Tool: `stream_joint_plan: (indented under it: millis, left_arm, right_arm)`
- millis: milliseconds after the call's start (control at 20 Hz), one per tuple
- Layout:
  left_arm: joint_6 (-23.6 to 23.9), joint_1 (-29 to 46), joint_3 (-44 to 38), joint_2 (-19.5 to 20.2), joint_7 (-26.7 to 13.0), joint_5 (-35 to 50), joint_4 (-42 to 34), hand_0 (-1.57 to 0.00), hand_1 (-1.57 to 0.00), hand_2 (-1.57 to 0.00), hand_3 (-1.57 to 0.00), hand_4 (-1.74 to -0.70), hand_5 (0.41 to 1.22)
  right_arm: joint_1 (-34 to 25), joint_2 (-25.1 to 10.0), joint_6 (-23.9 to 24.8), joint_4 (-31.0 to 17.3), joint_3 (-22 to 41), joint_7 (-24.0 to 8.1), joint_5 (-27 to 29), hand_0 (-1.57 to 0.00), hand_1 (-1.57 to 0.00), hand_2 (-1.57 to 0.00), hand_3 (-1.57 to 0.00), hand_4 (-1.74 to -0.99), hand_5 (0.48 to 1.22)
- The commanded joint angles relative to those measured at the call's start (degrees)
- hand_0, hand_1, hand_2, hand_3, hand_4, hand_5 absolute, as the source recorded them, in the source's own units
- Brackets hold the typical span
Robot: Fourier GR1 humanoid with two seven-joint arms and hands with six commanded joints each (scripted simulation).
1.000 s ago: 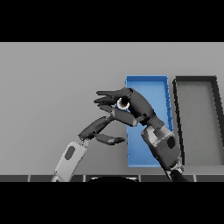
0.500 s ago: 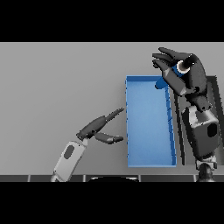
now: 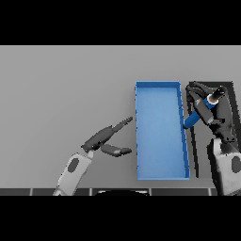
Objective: Pick up the blue pipe and place it into the blue bin.
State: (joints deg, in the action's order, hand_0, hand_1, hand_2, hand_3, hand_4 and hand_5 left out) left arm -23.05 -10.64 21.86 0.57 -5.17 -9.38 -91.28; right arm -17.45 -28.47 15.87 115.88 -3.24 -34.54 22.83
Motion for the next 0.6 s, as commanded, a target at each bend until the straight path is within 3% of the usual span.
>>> stream_joint_plan:
  millis: [0, 150, 400, 450, 550]
  left_arm:
    - [0.03, 0.15, 0.15, -0.11, -0.25, 0.06, -0.3, 0.0, 0.0, 0.0, 0.0, -0.88, 0.422]
    - [0.06, 0.48, -0.22, 0.35, -0.14, 0.34, -0.48, 0.0, 0.0, 0.0, 0.0, -0.88, 0.427]
    - [0.0, 0.81, 0.22, 0.11, -0.35, 0.45, -0.86, 0.0, 0.0, 0.0, 0.0, -0.89, 0.422]
    - [0.12, 0.97, 0.49, 0.16, -0.28, 0.1, -1.03, 0.0, 0.0, 0.0, 0.0, -0.89, 0.42]
    - [0.01, 1.2, 0.69, 0.27, -0.48, 0.05, -1.42, 0.0, 0.0, 0.0, 0.0, -0.88, 0.42]
  right_arm:
    - [2.92, 0.69, 0.54, 0.89, 0.4, -0.4, -0.23, -1.57, -1.57, -1.57, -1.57, -1.741, 1.221]
    - [9.9, 1.73, 4.04, 2.68, 2.61, -0.42, -1.39, -1.57, -1.57, -1.57, -1.57, -1.741, 1.221]
    - [18.46, -1.88, 13.9, 2.15, 10.37, -0.42, -2.69, -1.57, -1.57, -1.57, -1.52, -1.741, 1.221]
    - [19.5, -3.88, 16.93, 1.75, 12.54, -0.42, -1.81, -1.57, -1.57, -1.57, -1.26, -1.741, 1.221]
    - [20.2, -8.09, 22.51, -0.85, 17.78, -0.39, -0.24, -1.57, -1.57, -1.57, -1.02, -1.741, 1.221]
